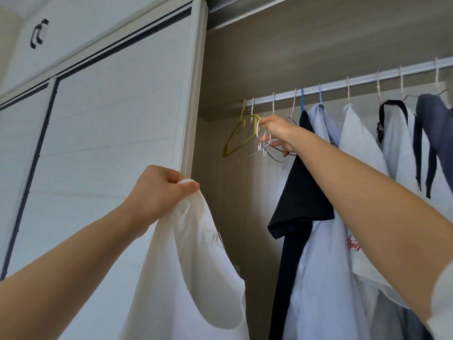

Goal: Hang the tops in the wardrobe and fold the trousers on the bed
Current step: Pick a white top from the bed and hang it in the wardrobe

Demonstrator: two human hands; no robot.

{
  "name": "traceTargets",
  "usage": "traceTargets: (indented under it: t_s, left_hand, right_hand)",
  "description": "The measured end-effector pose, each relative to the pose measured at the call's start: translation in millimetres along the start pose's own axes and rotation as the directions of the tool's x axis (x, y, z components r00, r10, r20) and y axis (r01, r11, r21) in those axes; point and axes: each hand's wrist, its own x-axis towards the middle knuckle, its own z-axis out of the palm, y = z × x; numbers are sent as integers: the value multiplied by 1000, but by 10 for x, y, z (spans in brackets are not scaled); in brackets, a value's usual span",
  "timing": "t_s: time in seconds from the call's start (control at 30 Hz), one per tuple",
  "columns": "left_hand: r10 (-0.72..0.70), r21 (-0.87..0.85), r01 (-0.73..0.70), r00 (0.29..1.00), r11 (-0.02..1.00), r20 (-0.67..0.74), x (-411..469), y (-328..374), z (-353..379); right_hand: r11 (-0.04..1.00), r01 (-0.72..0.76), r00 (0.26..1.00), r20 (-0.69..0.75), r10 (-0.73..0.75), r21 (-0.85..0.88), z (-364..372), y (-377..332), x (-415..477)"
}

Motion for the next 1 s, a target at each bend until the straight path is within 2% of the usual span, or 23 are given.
traceTargets:
  t_s: [0.13, 0.3, 0.43, 0.57, 0.73, 0.87, 1.0]
  left_hand:
    - [3, -1, -3, 1000, 1000, 3, -10, 11, 3]
    - [1, 4, -1, 1000, 1000, 6, -32, 16, 10]
    - [2, 24, -2, 1000, 1000, 13, -32, 20, 21]
    - [8, 39, -9, 1000, 999, 16, -31, 30, 28]
    - [19, 51, -20, 1000, 999, 11, -21, 52, 44]
    - [20, 40, -21, 1000, 999, 10, -30, 77, 67]
    - [19, 38, -19, 1000, 999, 8, -28, 77, 77]
  right_hand:
    - [999, -32, 998, -47, 30, -42, -8, 48, 44]
    - [998, 9, 994, -105, -16, -67, -66, 90, 29]
    - [1000, -4, 998, -59, 3, -22, -64, 103, -4]
    - [1000, -16, 997, -72, 14, -20, -68, 83, -21]
    - [997, 14, 994, -111, -23, -78, -79, 65, 2]
    - [998, 48, 995, -87, -51, -34, -103, 92, 12]
    - [994, 102, 985, -140, -104, -24, -107, 50, 4]
